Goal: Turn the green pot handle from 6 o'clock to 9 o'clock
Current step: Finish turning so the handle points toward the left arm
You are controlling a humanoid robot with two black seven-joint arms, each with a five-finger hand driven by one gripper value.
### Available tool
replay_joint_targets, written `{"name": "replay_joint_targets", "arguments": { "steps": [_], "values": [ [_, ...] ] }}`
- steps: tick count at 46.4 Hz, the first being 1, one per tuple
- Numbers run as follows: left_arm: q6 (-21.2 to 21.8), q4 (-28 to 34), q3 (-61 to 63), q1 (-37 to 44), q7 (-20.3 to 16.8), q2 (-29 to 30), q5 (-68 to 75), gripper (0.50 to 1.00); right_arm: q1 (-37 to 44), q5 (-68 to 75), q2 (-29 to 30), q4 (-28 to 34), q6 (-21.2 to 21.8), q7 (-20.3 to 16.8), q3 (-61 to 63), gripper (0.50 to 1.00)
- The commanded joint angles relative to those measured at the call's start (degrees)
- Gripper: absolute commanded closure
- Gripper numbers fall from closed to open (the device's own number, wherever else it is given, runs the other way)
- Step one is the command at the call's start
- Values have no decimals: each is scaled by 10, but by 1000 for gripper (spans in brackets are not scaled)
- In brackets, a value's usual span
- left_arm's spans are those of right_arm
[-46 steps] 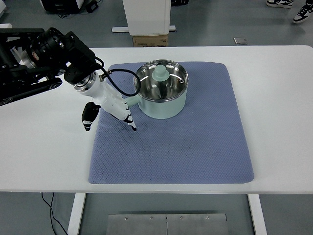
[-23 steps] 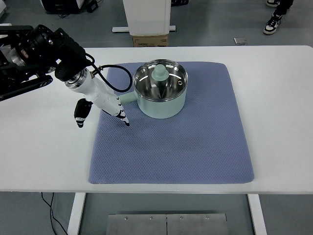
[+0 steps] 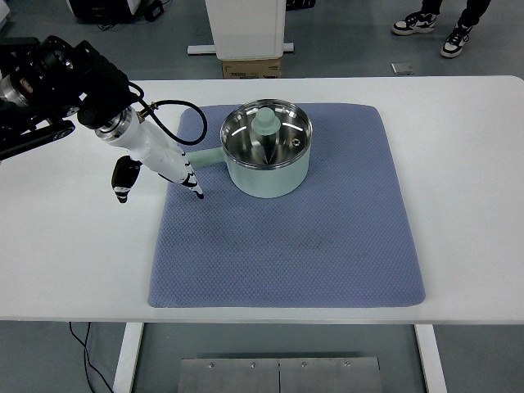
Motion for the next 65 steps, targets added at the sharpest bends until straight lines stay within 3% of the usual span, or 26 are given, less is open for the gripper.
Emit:
{"name": "replay_joint_targets", "arguments": {
  "steps": [1, 65],
  "values": [
    [16, 7, 15, 0, 0, -1, 0, 500, 0, 0, 0, 0, 0, 0, 0, 500],
    [58, 78, 22, 19, 0, -11, 1, 500, 0, 0, 0, 0, 0, 0, 0, 500]
  ]
}}
